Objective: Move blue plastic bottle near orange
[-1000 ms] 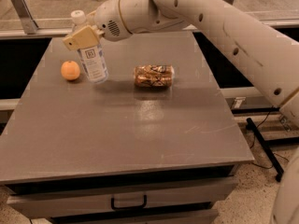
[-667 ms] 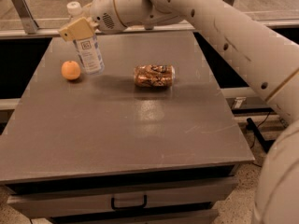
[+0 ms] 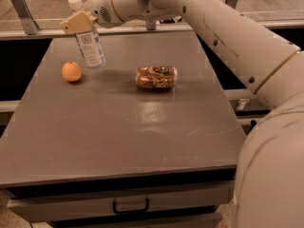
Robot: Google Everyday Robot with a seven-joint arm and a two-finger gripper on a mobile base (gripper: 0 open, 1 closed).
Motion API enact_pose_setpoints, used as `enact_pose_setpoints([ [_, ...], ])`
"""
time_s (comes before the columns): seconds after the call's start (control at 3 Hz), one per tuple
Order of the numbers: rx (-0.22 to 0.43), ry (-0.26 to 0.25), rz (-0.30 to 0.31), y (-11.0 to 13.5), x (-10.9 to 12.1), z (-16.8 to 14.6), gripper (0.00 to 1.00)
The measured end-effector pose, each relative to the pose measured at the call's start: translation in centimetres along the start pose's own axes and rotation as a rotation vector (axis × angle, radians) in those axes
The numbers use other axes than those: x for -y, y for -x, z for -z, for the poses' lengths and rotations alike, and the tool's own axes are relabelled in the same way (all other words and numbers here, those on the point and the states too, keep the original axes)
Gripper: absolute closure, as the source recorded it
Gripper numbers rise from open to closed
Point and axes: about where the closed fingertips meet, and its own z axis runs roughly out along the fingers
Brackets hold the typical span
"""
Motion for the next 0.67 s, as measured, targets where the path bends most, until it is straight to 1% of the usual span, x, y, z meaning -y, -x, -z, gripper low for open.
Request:
enact_pose_setpoints([
  [0.33, -0.023, -0.024, -0.013, -1.1, 1.2, -0.3, 1.00],
  [0.67, -0.024, -0.021, -0.031, -2.2, 1.9, -0.8, 1.00],
])
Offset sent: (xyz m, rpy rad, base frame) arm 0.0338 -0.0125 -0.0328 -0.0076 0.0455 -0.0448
